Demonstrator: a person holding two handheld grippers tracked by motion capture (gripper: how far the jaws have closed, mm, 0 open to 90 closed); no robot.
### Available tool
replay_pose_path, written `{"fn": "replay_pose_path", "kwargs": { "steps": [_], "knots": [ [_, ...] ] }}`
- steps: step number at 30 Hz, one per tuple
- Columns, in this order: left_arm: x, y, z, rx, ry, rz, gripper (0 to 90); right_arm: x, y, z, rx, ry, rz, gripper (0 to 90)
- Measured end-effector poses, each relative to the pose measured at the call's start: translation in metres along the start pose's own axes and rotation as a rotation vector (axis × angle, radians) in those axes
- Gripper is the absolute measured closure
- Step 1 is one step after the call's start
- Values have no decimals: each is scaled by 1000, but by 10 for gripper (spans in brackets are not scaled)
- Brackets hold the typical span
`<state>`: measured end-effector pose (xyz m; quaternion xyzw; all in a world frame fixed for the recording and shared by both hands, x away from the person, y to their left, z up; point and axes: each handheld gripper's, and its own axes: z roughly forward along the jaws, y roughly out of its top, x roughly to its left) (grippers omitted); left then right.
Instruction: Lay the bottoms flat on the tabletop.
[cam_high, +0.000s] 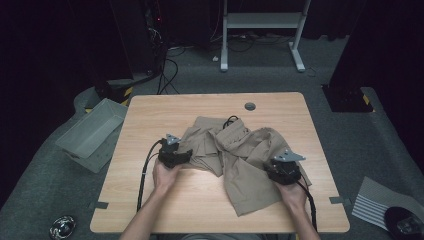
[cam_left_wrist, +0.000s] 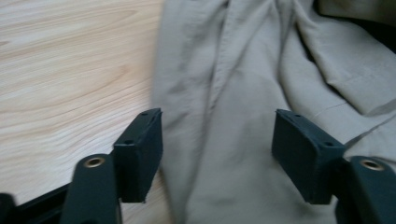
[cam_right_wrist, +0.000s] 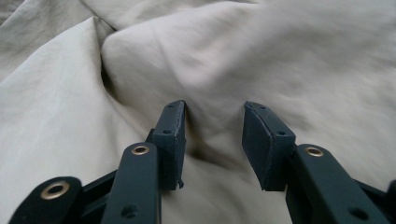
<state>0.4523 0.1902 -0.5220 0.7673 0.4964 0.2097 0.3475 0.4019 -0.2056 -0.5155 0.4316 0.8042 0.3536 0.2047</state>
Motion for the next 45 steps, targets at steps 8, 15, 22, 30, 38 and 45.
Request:
{"fn": "replay_pose_path", "kwargs": {
  "steps": [8, 15, 22, 30, 38, 45],
  "knots": [
    [-2, -8, -6, 0, 0, 46, 621, -5, -13, -8, 55, 29, -39, 894],
    [0, -11, -15, 29, -9, 26, 599, -7, -19, -23, 44, 19, -15, 747],
    [-5, -2, -2, 13, -14, 12, 426, 11, 16, -2, -41, 2, -40, 580],
    [-3, -11, -12, 7, -8, 57, 717, 8, 9, 9, 44, 10, -79, 840],
    [-4, -19, -23, 21, -64, 38, 661, 4, -8, -10, 61, -2, -76, 630],
    [-10, -7, -4, 8, -61, 13, 435, 18, 19, -9, -48, 26, -114, 532]
  ]
}}
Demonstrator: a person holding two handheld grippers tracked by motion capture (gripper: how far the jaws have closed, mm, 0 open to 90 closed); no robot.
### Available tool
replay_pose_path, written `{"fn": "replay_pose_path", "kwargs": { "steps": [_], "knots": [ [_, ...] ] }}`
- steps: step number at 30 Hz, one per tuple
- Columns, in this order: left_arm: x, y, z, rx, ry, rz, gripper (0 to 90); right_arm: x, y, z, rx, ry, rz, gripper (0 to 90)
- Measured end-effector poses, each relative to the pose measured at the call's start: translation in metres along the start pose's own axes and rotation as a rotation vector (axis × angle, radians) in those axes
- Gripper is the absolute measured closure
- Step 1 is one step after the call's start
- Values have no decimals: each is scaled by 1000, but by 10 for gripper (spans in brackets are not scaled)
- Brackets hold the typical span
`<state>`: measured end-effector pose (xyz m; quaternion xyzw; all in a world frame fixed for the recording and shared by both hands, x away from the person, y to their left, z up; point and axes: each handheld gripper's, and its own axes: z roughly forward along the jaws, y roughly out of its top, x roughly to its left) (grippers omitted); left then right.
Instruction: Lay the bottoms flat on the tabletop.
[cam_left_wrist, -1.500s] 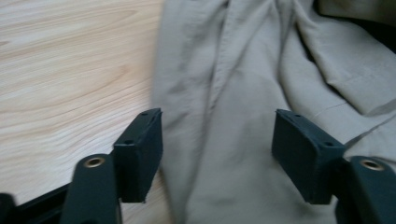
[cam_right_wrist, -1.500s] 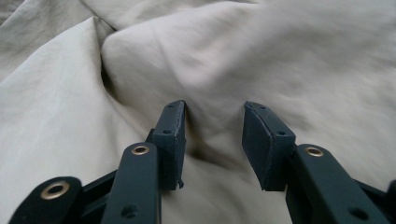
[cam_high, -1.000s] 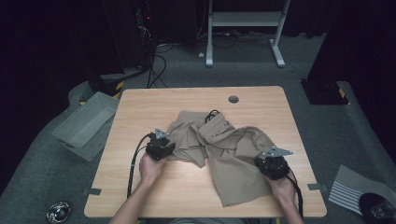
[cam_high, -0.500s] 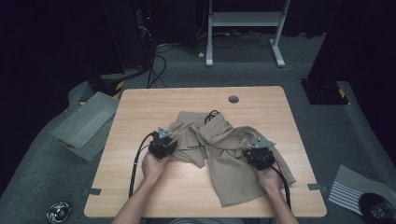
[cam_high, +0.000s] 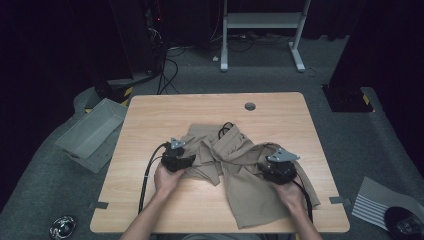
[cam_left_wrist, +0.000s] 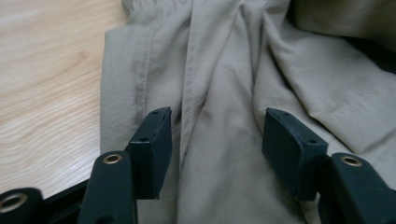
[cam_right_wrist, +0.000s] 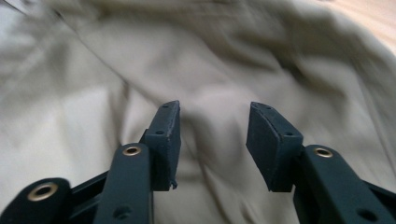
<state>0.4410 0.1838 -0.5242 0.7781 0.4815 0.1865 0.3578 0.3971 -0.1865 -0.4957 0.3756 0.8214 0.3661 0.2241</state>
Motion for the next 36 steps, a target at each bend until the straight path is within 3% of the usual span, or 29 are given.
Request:
{"fn": "replay_pose_path", "kwargs": {
  "steps": [4, 6, 7, 10, 15, 18, 19, 22, 24, 27, 29, 32, 34, 36],
  "knots": [
    [-3, 1, 0, 4, 3, 30, 562, 7, 16, 25, 51, 16, -56, 550],
    [0, 0, -2, 6, -3, 22, 648, 4, 17, 38, 92, 27, -54, 703],
    [1, -1, -3, 7, -8, 17, 697, 2, 16, 40, 84, 31, -65, 815],
    [5, -5, -9, 9, -11, 5, 823, -9, 14, 37, 83, 52, -49, 876],
    [4, -11, -18, 23, -9, 1, 859, -27, 5, 18, 81, 16, -51, 878],
    [2, -11, -22, 29, 6, 12, 809, -37, -2, 8, 80, 48, 11, 843],
    [1, -10, -23, 19, 17, 21, 727, -36, -4, 5, 73, 49, 8, 767],
    [2, -2, -22, -12, 15, -8, 481, -25, -1, -5, -2, 58, -20, 585],
    [2, 5, -17, -12, 16, -20, 415, -17, 6, -7, -37, 59, -48, 530],
    [-1, 12, -6, 10, 8, -28, 413, -9, 17, 5, -12, 84, -85, 504],
    [-3, 12, 1, 49, 1, -22, 506, -9, 20, 19, 41, 102, -82, 572],
    [-4, 8, 0, 53, -10, 5, 702, -12, 19, 34, 84, 142, -65, 872],
    [-2, 5, -5, 58, -13, 21, 808, -15, 18, 34, 75, 143, -60, 900],
    [1, 2, -10, 69, -14, 26, 859, -18, 19, 30, 55, 124, -50, 900]
  ]
}}
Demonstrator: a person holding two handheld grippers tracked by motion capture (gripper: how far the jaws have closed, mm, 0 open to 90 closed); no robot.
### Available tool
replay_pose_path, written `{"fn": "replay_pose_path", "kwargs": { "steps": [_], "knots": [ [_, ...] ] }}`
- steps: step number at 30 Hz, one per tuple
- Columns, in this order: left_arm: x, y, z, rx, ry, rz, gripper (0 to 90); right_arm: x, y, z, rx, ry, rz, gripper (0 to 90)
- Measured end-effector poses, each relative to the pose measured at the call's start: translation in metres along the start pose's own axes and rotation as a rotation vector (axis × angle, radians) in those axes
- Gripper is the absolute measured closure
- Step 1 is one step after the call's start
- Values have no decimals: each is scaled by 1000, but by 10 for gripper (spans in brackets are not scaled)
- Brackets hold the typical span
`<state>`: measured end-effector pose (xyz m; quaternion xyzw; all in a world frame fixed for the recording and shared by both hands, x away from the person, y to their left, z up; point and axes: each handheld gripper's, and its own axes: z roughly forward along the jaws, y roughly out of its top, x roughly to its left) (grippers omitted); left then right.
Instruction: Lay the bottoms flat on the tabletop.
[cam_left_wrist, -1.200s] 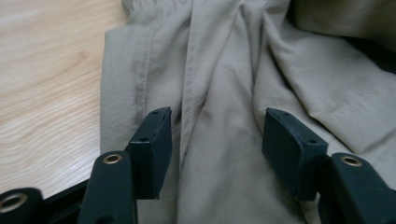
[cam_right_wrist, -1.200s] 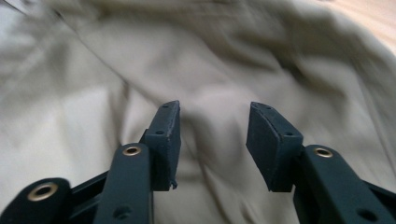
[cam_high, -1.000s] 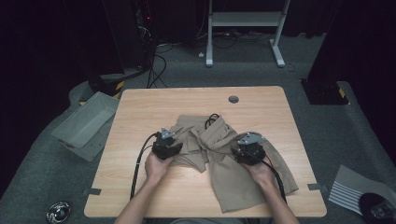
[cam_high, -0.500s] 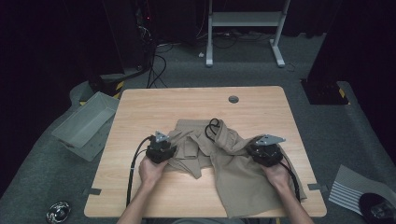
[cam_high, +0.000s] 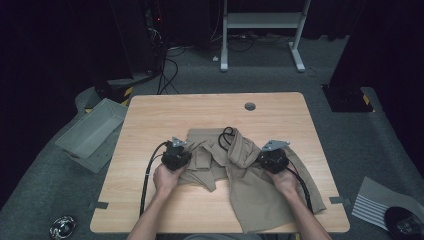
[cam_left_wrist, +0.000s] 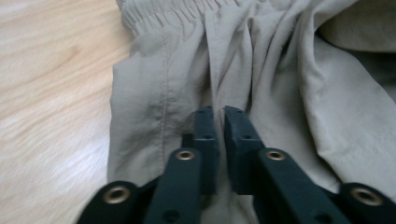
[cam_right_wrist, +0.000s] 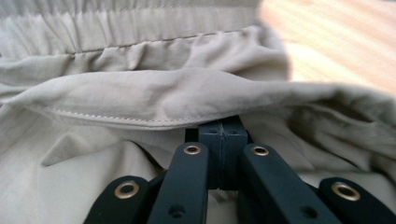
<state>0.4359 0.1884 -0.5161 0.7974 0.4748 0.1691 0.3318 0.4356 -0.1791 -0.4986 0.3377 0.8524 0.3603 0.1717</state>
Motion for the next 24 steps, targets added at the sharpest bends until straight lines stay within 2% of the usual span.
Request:
{"fn": "replay_pose_path", "kwargs": {
  "steps": [2, 5, 6, 7, 8, 10, 13, 15, 17, 18, 21, 22, 24],
  "knots": [
    [3, -4, -5, 5, 15, 8, 876, -5, 2, -8, -21, -41, 4, 900],
    [7, -9, -10, 1, 37, 3, 866, -17, 3, -16, -50, -77, 53, 900],
    [8, -10, -12, -8, 47, -1, 822, -21, 3, -17, -47, -95, 66, 900],
    [10, -10, -13, -20, 50, -16, 730, -23, 2, -17, -51, -102, 72, 898],
    [12, -9, -13, -34, 46, -38, 627, -23, 2, -17, -54, -93, 76, 871],
    [14, -7, -12, -64, 35, -72, 494, -16, 1, -18, -77, -70, 59, 717],
    [15, -1, -5, -71, 40, -88, 426, -6, 0, -18, -69, -78, 22, 573],
    [13, 2, 3, -54, 47, -86, 428, -8, -2, -13, -39, -76, 36, 510],
    [11, 0, 7, -49, 45, -70, 493, -15, -6, -5, -1, -52, 70, 501],
    [9, -1, 7, -54, 60, -49, 517, -17, -10, 0, 21, -46, 72, 533],
    [7, -4, 3, -50, 26, -16, 735, -20, -19, 2, 33, -31, 73, 771],
    [7, -5, 1, -45, 18, -9, 792, -20, -20, 1, 39, -37, 69, 818],
    [7, -8, -2, -38, 4, -4, 853, -18, -23, -3, 46, -47, 46, 841]
  ]
}}
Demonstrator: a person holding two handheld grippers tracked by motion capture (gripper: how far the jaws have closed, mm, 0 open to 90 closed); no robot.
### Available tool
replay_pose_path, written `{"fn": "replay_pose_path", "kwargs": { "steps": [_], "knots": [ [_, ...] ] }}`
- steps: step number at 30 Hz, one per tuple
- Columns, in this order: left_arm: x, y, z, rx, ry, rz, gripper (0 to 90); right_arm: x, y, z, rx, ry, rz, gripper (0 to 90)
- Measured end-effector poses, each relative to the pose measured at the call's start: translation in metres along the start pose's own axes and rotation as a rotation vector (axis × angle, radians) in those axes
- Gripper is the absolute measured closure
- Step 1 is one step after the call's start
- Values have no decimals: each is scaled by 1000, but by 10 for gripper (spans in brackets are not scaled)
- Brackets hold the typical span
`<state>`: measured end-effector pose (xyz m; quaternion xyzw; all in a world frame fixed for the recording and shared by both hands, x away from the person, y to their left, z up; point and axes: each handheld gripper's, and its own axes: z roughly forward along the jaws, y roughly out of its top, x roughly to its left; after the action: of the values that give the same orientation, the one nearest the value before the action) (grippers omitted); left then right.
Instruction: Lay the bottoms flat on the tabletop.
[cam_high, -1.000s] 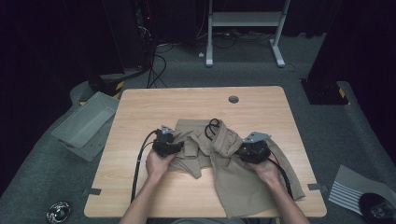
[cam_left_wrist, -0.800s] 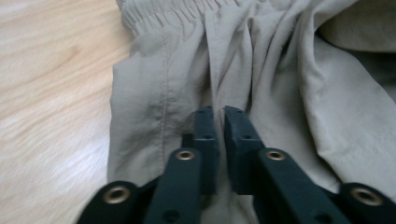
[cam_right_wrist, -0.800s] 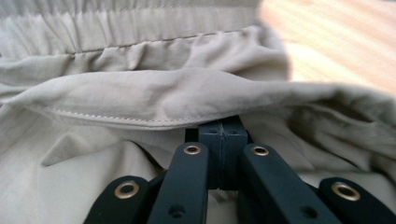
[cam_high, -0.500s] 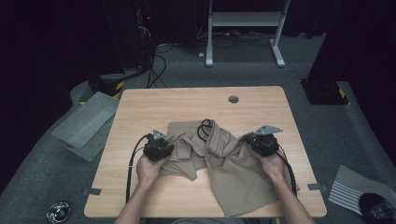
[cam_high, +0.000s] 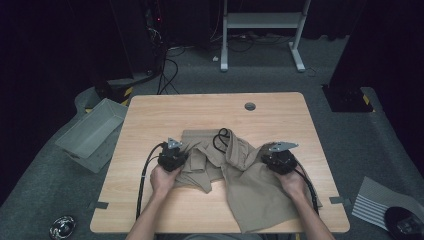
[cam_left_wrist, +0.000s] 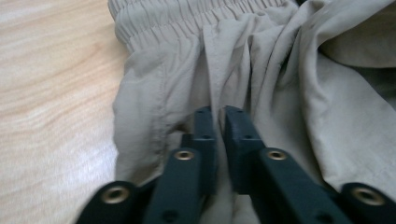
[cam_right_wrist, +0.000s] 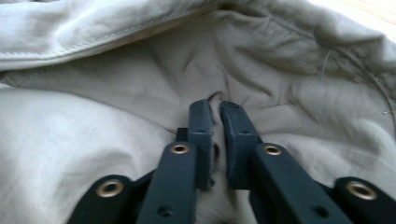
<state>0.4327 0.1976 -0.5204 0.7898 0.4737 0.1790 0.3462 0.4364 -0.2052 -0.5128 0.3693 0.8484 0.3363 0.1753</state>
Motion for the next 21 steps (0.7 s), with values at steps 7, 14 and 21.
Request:
{"fn": "replay_pose_path", "kwargs": {
  "steps": [7, 14, 21],
  "knots": [
    [-3, 3, -5, -39, 16, -31, 607, 18, 6, -14, -26, 9, -57, 597],
    [-5, 4, 10, -30, 28, -32, 444, 32, 29, 7, -3, 63, -126, 789],
    [-5, 0, 10, -51, 44, -26, 410, 13, 26, 10, -5, 44, -48, 900]
  ]
}}
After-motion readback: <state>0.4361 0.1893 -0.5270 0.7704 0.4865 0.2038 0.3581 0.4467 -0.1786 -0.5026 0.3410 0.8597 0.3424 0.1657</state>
